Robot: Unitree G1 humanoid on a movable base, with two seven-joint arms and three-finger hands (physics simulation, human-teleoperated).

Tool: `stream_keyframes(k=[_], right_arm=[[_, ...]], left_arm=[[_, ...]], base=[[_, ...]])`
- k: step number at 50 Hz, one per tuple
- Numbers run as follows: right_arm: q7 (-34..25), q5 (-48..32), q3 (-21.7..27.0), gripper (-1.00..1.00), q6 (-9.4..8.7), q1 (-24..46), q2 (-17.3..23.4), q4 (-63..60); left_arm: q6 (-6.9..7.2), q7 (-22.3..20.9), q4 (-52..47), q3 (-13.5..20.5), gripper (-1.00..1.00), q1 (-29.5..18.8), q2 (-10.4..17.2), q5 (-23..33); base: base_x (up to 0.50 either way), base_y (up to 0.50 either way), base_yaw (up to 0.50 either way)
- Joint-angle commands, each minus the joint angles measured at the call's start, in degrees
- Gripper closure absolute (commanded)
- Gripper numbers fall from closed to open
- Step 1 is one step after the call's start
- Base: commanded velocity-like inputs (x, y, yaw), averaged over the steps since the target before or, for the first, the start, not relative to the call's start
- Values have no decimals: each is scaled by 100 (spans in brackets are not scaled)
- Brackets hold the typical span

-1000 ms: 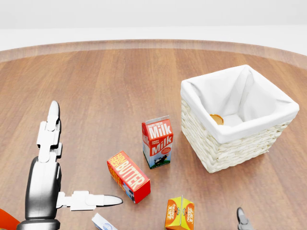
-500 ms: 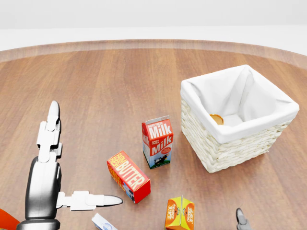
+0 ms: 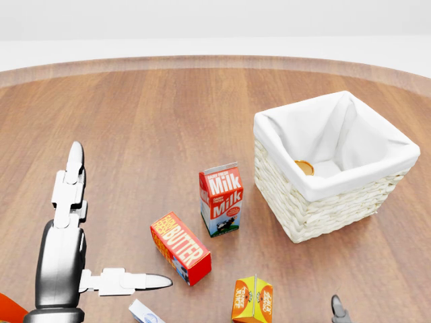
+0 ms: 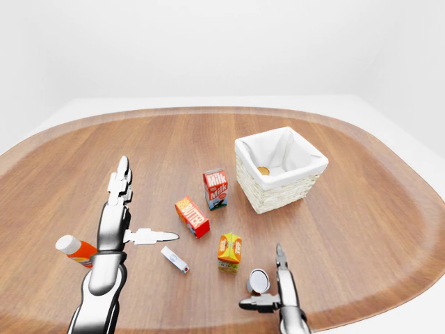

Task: Pick up the alphabet soup and the tomato sauce, and put them in the basket.

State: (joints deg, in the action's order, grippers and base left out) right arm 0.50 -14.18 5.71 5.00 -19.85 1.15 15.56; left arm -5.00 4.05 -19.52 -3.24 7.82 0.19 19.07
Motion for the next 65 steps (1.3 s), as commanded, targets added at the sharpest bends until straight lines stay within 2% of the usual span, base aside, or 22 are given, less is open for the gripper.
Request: stream_keyframes(k=[1, 32, 33, 34, 35, 36, 55, 60, 63, 65], right_arm=[[48, -31, -23, -100, 0, 6, 15, 63], [140, -148, -144, -100, 0, 45, 31, 214], [146, -151, -146, -84, 0, 45, 31, 223], [149, -154, -150, -43, 0, 44, 34, 227], [155, -170, -156, 73, 0, 32, 33, 219], [149, -158, -164, 100, 0, 19, 35, 198], [-27, -6, -239, 100, 0, -248, -7, -431], [-300, 295, -268, 100, 0, -643, -56, -1562], [-311, 283, -224, 100, 0, -621, -92, -1426], [-419, 355, -252, 100, 0, -756, -124, -1919]], left_arm=[[0, 21, -69, 4, -100, 42, 22, 61], [0, 18, -69, 3, -100, 42, 24, 60], [0, 20, -69, 4, -100, 42, 22, 61], [0, 20, -69, 4, -100, 42, 23, 61], [0, 18, -69, 3, -100, 42, 24, 60], [0, 19, -69, 3, -100, 42, 23, 62], [0, 19, -69, 3, -100, 42, 24, 62], [0, 18, -69, 3, -100, 42, 24, 60], [0, 19, -69, 3, -100, 42, 23, 61], [0, 21, -69, 4, -100, 42, 23, 62]], base=[[0, 0, 0], [0, 0, 0], [0, 0, 0], [0, 0, 0], [0, 0, 0], [0, 0, 0], [0, 0, 0], [0, 0, 0], [0, 0, 0], [0, 0, 0]])
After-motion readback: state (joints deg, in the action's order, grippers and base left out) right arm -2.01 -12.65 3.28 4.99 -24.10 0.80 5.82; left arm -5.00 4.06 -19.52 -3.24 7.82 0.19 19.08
